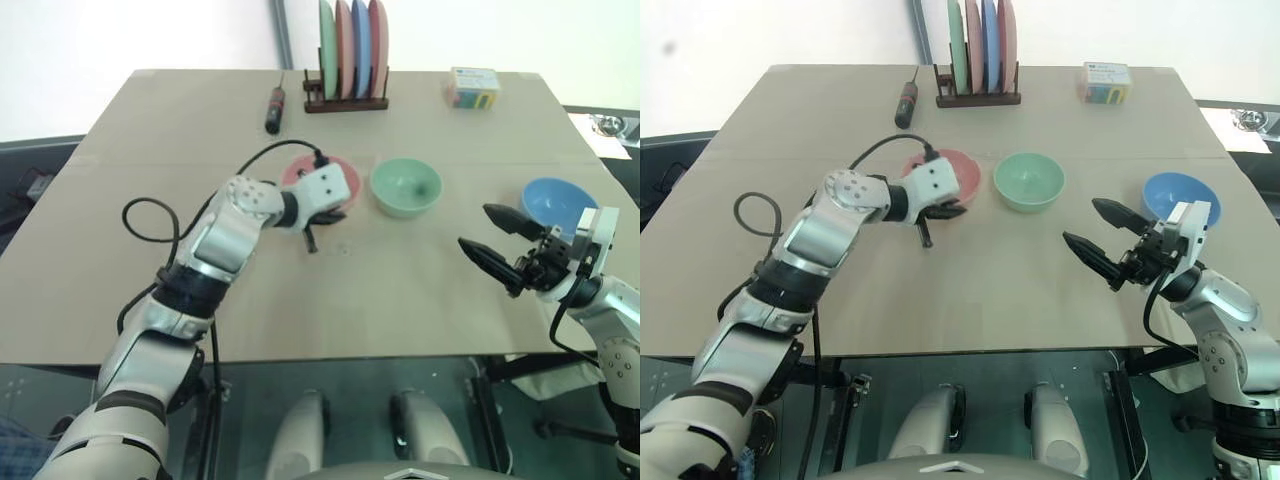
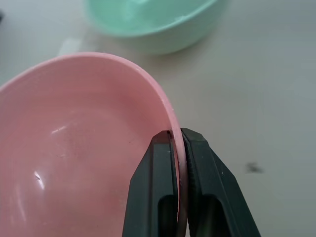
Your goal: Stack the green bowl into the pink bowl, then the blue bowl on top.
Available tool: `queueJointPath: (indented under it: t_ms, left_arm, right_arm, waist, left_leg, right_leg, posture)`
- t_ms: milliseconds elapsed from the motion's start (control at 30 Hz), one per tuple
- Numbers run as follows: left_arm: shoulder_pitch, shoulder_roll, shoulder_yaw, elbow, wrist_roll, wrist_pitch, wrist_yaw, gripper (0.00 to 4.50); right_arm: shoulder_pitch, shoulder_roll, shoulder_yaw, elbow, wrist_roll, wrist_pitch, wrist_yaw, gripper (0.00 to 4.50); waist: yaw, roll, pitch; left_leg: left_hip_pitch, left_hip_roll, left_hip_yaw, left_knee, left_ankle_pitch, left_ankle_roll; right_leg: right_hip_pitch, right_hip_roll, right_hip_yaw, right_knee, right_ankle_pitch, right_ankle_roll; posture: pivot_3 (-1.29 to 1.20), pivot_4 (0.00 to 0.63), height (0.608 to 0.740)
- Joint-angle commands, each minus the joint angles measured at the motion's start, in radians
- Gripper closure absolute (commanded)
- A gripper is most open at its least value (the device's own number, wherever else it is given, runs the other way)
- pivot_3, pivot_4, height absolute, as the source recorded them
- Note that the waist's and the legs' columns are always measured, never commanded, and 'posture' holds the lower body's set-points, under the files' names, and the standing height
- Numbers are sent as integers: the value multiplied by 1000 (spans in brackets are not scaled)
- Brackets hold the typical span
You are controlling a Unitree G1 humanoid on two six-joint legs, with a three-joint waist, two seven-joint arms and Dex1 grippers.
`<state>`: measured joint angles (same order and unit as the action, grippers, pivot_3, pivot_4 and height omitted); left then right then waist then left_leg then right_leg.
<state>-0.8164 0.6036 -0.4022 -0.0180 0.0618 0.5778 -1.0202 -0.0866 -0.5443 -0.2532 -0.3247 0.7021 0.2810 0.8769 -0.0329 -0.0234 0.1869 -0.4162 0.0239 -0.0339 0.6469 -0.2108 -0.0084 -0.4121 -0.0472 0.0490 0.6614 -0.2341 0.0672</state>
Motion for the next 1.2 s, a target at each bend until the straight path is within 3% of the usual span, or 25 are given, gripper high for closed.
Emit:
queueJointPath:
  t_ms: [33,167,333,367,433,600,667,867,1000,1200]
  left_arm:
    - [9,30,-31,-171,-34,63,-87,4454]
    - [31,66,-84,-300,-61,71,-174,4454]
    - [27,30,-113,-259,-29,6,-140,4454]
    - [24,21,-112,-247,-28,-4,-134,3678]
    - [19,2,-101,-229,-30,-6,-120,2929]
    - [16,-18,-73,-193,-35,-36,-95,575]
    - [24,-22,-39,-191,-65,-34,-90,42]
    - [124,-33,205,-305,-334,-3,-132,42]
    - [231,-67,413,-336,-480,76,-27,42]
    - [414,-118,687,-346,-607,28,134,42]
  right_arm:
    - [-1,-9,-24,-13,0,-17,-2,359]
    - [9,-6,-21,-23,-3,-19,-9,359]
    - [24,-6,-30,-33,-5,-22,-20,359]
    - [26,-6,-31,-35,-5,-22,-22,359]
    - [30,-7,-32,-39,-4,-22,-25,359]
    - [36,-11,-35,-44,-1,-20,-30,359]
    - [32,-13,-35,-44,2,-14,-32,359]
    - [10,-93,-9,-31,-21,79,-43,359]
    - [-70,-186,81,35,-101,123,5,359]
    - [-368,-231,271,256,-271,160,65,359]
  waist:
    - [-1,0,0]
    - [-4,0,0]
    - [1,0,0]
    - [1,0,0]
    - [1,0,0]
    - [-1,0,0]
    - [-1,0,0]
    - [-4,0,0]
    - [-7,1,0]
    - [-10,1,0]
  left_leg:
    - [0,0,0,0,0,0]
    - [0,0,0,0,0,0]
    - [0,0,0,1,0,0]
    - [0,0,0,1,0,0]
    - [0,0,0,2,0,0]
    - [0,0,0,1,0,0]
    - [0,0,0,1,0,0]
    - [0,0,0,1,0,0]
    - [1,1,1,2,0,0]
    - [2,1,2,3,0,0]
  right_leg:
    - [0,0,0,0,-1,1]
    - [0,0,0,0,-2,2]
    - [0,0,0,0,-2,3]
    - [0,0,0,0,-2,3]
    - [0,0,0,0,-2,3]
    - [0,0,0,0,-2,3]
    - [0,0,0,0,-2,3]
    - [0,0,1,0,-2,3]
    - [0,0,1,1,0,0]
    - [1,0,2,1,-1,2]
  posture:
    - [0,150,740]
    - [0,150,740]
    - [0,150,740]
    - [0,150,740]
    - [0,150,740]
    - [0,150,740]
    - [0,150,740]
    - [0,150,740]
    - [0,150,740]
    - [0,150,740]
